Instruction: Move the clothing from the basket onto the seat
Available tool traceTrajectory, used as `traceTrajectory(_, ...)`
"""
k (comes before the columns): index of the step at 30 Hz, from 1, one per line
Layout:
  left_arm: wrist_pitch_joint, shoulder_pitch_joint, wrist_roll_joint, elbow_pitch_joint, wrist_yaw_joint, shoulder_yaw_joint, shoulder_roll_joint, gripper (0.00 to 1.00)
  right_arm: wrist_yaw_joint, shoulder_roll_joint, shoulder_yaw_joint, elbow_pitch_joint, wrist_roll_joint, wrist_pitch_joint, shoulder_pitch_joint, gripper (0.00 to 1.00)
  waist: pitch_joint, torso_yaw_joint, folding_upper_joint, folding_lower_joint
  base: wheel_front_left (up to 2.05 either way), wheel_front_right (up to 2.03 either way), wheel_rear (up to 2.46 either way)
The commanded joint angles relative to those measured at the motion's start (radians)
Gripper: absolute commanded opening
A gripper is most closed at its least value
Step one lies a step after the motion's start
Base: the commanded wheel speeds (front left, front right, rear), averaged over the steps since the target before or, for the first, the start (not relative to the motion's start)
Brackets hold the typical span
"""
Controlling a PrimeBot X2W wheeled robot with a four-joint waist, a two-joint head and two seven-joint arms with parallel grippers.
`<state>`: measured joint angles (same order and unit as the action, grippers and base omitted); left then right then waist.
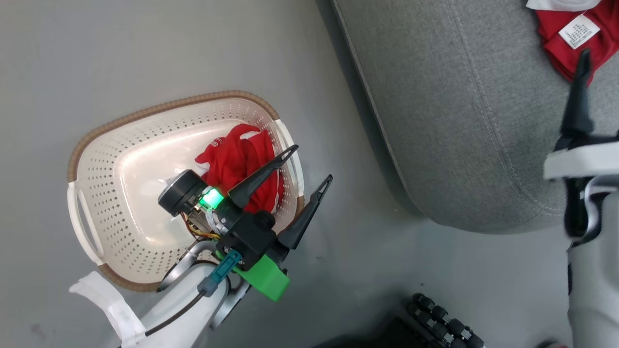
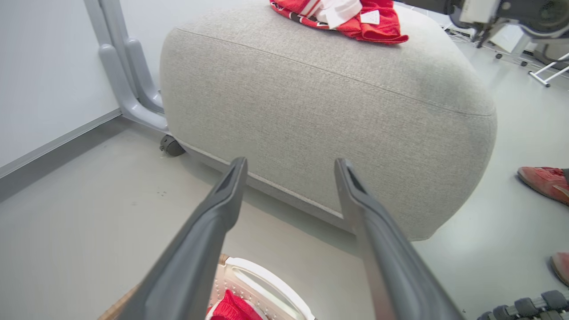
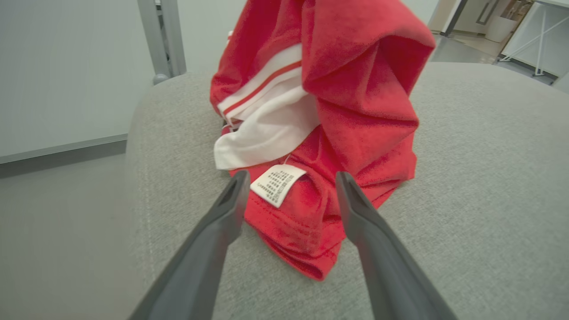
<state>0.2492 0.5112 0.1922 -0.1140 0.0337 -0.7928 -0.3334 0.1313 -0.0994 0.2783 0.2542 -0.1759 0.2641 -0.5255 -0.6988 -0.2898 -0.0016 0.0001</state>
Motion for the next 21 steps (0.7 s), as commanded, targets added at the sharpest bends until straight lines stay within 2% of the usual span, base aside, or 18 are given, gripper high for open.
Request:
traceTrajectory(1,0.010,-0.020,0.016,-0.014,-0.015,0.013,0.016,1.00,-0.001,0.004,-0.026,-0.018,0.009,0.000,0.050,1.00,0.079,0.014,0.0016,-0.0001,0.00,0.00,0.00)
traceTrajectory(4,0.017,-0.053,0.043,-0.041,-0.051,0.049,0.065,1.00,-0.001,0.024,-0.106,-0.060,-0.006,0.001,0.139,1.00,0.145,0.040,0.0016,-0.0001,0.00,0.00,0.00)
traceTrajectory(10,0.016,-0.161,0.072,-0.035,-0.083,0.152,0.162,1.00,-0.001,0.032,-0.232,-0.097,-0.019,0.000,0.244,1.00,0.287,0.123,0.0016,-0.0001,0.00,0.00,0.00)
traceTrajectory(15,0.015,-0.267,0.083,-0.029,-0.086,0.281,0.229,1.00,-0.001,0.034,-0.262,-0.111,-0.015,0.000,0.300,1.00,0.396,0.206,0.0016,-0.0001,0.00,0.00,0.00)
traceTrajectory(21,0.015,-0.356,0.062,-0.005,-0.088,0.436,0.271,1.00,-0.001,0.043,-0.271,-0.136,-0.004,0.000,0.345,1.00,0.492,0.278,0.0016,-0.0001,0.00,0.00,0.00)
